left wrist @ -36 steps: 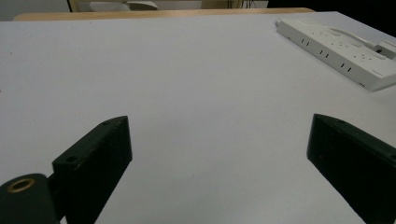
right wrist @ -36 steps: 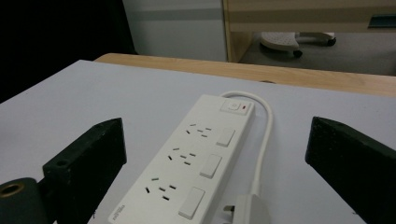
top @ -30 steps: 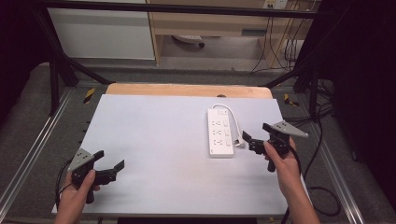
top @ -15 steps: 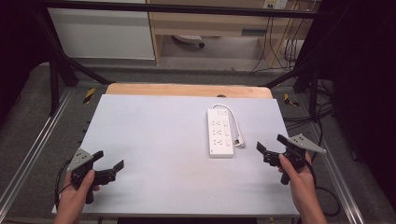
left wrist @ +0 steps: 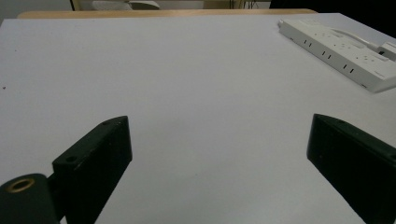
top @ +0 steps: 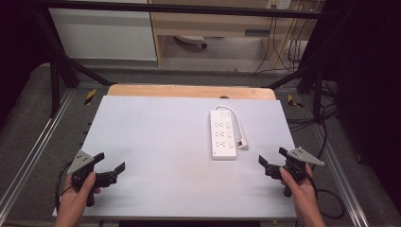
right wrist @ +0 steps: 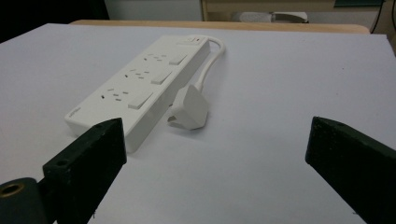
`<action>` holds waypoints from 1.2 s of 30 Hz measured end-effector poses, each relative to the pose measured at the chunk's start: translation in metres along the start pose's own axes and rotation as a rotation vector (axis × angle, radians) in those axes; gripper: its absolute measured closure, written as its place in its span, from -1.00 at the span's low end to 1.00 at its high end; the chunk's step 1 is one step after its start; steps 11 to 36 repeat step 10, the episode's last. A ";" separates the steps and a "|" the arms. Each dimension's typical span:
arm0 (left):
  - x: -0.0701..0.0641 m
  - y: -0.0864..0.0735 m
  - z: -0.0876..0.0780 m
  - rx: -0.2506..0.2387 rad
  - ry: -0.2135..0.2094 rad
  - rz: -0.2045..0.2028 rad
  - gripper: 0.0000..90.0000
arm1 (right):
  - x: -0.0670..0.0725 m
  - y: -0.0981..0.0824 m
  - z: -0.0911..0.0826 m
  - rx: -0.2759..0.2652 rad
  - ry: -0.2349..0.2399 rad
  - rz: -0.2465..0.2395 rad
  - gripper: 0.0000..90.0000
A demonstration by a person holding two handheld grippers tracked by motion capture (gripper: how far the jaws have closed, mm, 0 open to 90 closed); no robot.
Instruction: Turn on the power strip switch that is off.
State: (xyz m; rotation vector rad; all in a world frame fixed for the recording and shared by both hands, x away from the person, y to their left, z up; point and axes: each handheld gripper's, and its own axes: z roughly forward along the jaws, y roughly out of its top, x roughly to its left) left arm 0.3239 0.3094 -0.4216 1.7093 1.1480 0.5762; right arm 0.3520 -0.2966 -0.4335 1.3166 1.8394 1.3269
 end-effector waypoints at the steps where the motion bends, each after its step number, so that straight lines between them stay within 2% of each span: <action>1: 0.000 0.000 0.000 0.000 0.000 0.001 -0.86 | 0.001 -0.001 0.001 0.006 0.002 -0.001 -0.88; 10: 0.000 0.001 0.000 -0.005 0.000 0.001 -0.85 | 0.004 -0.018 0.016 0.126 0.007 -0.036 -0.89; 36: 0.000 0.001 0.000 -0.005 0.000 0.001 -0.85 | 0.004 -0.018 0.016 0.126 0.007 -0.036 -0.89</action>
